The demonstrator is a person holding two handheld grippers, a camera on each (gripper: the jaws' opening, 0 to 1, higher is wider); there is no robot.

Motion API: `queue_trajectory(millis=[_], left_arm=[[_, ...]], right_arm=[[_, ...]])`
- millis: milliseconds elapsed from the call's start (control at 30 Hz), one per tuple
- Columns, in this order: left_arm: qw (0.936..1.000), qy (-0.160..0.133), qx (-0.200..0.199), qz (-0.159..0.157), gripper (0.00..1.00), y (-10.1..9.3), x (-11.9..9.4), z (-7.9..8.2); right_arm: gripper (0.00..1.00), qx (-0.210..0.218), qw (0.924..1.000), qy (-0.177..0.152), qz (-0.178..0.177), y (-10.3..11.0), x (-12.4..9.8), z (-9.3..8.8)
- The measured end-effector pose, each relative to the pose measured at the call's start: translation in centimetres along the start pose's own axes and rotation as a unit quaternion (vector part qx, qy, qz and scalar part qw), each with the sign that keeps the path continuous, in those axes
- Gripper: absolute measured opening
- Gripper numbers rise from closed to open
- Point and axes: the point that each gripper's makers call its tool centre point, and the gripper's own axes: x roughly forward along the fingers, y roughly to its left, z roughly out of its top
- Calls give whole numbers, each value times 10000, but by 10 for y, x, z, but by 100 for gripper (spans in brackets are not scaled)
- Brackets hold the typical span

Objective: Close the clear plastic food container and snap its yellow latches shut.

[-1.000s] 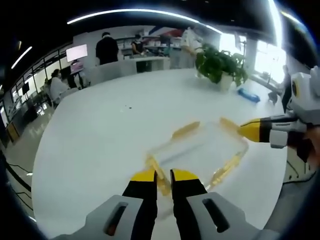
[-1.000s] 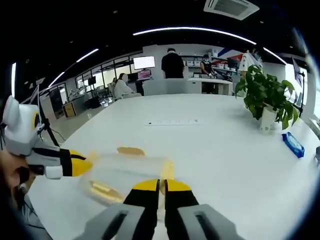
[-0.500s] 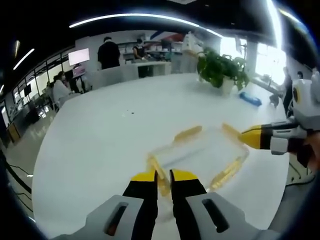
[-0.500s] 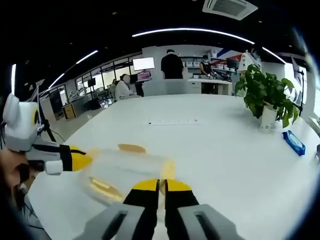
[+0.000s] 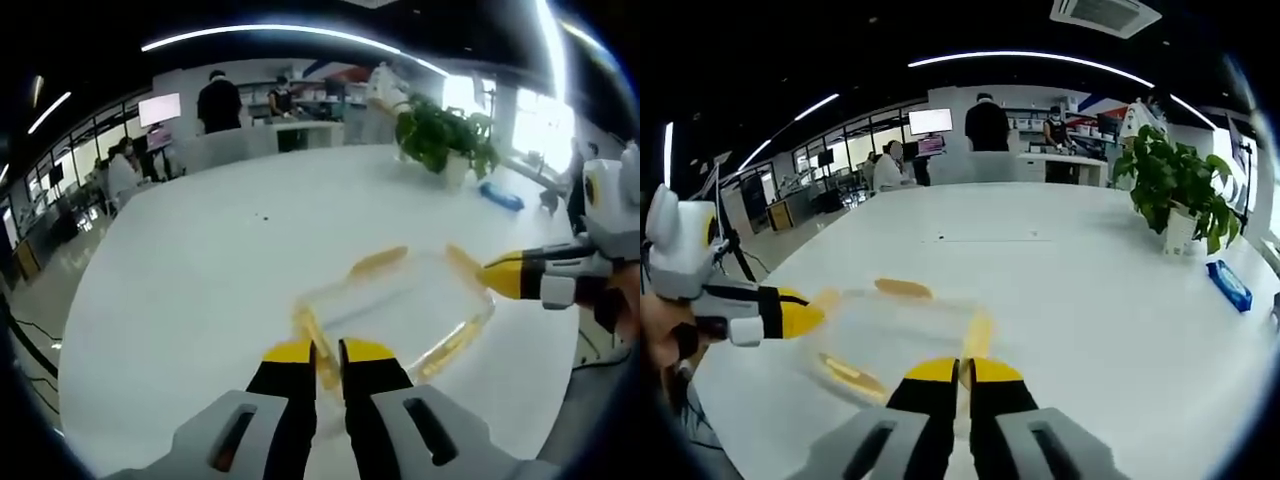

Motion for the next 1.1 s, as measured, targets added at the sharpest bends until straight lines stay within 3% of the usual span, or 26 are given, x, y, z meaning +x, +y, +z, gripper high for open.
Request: queue_trajectory(millis=[733, 800, 1033, 1100], left_arm=[[9982, -221, -528, -197, 4, 4, -3, -5], [9964, -189, -802, -173, 4, 7, -3, -6], [9947, -137, -1017, 93, 16, 27, -14, -12], [9941, -121, -1071, 141, 14, 32, -16, -14]], right_arm=[[0, 150, 9998, -114, 77, 0, 1, 2], [0, 277, 9994, -187, 58, -4, 1, 4], [2, 563, 9978, -319, -129, -22, -5, 9], [3, 576, 9976, -342, -192, -28, -5, 9]])
